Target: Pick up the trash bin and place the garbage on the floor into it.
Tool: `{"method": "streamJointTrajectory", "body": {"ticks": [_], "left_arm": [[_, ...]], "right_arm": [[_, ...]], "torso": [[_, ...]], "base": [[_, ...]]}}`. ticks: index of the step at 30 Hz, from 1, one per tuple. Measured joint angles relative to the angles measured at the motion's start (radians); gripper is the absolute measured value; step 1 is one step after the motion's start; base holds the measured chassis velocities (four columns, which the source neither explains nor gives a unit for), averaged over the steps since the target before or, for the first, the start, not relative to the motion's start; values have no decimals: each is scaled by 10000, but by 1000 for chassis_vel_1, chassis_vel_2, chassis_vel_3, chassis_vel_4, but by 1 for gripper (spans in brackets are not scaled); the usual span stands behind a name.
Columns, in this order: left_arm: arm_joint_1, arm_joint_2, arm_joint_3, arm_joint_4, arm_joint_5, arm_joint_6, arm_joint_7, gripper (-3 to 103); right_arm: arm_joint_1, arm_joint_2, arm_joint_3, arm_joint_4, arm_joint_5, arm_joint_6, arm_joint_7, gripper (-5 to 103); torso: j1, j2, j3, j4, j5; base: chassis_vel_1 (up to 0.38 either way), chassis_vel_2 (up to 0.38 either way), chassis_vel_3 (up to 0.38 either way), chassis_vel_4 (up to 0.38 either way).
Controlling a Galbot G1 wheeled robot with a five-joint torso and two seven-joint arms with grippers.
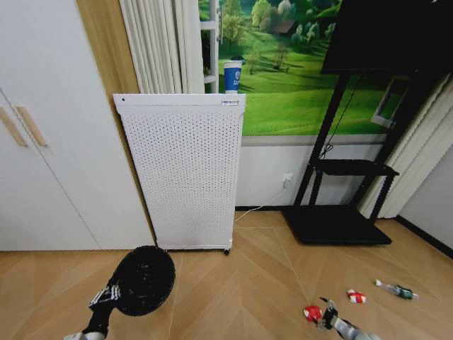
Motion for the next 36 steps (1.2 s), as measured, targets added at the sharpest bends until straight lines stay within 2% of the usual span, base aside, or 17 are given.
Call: {"method": "streamJointTrajectory", "body": {"ticks": [12, 13, 14, 16, 17, 18, 20, 21, 23, 24, 25, 26, 28, 30, 32, 36], "left_arm": [[87, -40, 51, 31, 97, -3, 22, 6], [87, -40, 51, 30, 98, -3, 24, 6], [87, -40, 51, 30, 98, -3, 24, 6], [87, -45, 50, 4, 95, -4, 23, 6], [87, -45, 50, 4, 95, -4, 23, 6], [90, -55, 50, 2, 94, -5, 23, 6], [93, -68, 50, 2, 94, -5, 23, 6], [96, -81, 47, 2, 93, -10, 23, 6], [97, -95, 44, 4, 93, -23, 24, 6], [99, -109, 41, 6, 93, -33, 25, 6], [97, -125, 40, 13, 93, -37, 31, 6], [97, -125, 40, 13, 93, -37, 31, 6], [86, -142, 40, 27, 93, -47, 34, 6], [83, -144, 40, 29, 93, -51, 35, 6], [82, -145, 40, 30, 89, -55, 37, 6], [99, -143, 41, 32, 84, -58, 39, 6]], "right_arm": [[732, 373, -77, -948, -430, -736, 481, 101], [771, 384, -112, -960, -433, -855, 519, 97], [771, 384, -112, -960, -433, -855, 519, 97], [798, 368, -172, -931, -433, -1118, 569, 86], [798, 368, -172, -931, -433, -1118, 569, 86], [785, 317, -194, -903, -447, -1209, 558, 76], [774, 268, -208, -898, -451, -1263, 541, 76], [763, 222, -211, -901, -451, -1305, 528, 65], [740, 194, -215, -902, -451, -1331, 517, 65], [707, 163, -219, -901, -451, -1346, 511, 54], [674, 142, -229, -897, -452, -1357, 506, 48], [674, 142, -229, -897, -452, -1357, 506, 48], [636, 136, -245, -895, -475, -1403, 510, 38], [635, 148, -246, -904, -490, -1415, 524, 38], [649, 218, -238, -936, -496, -1460, 576, 27], [662, 303, -233, -958, -496, -1477, 661, 21]], "torso": [[0, 0, 0, 0, -1], [0, 0, 0, 1, 3], [0, 0, 0, 1, 3], [0, 0, 0, 0, 2], [0, 0, 0, 0, 2], [0, 0, 0, 1, 3], [0, -1, 0, 1, 1], [1, 0, 0, 0, -1], [0, 0, 0, 0, 1], [1, 0, 0, 0, 3], [0, 0, 0, 0, 1], [0, 0, 0, 0, 1], [0, 0, 0, 0, 0], [0, 0, -1, 0, -3], [0, 1, -1, 0, -5], [0, 1, -1, -1, -7]], "base": [[0, 0, 0, 0], [0, 0, 0, 0], [0, 0, 0, 0], [0, 0, 0, 0], [0, 0, 0, 0], [0, 0, 0, 0], [0, 0, 0, 0], [0, 0, 0, 0], [0, 0, 0, 0], [0, 0, 0, 0], [0, 0, 0, 0], [0, 0, 0, 0], [0, 0, 0, 0], [0, 0, 0, 0], [0, 0, 0, 0], [0, 0, 0, 0]]}}
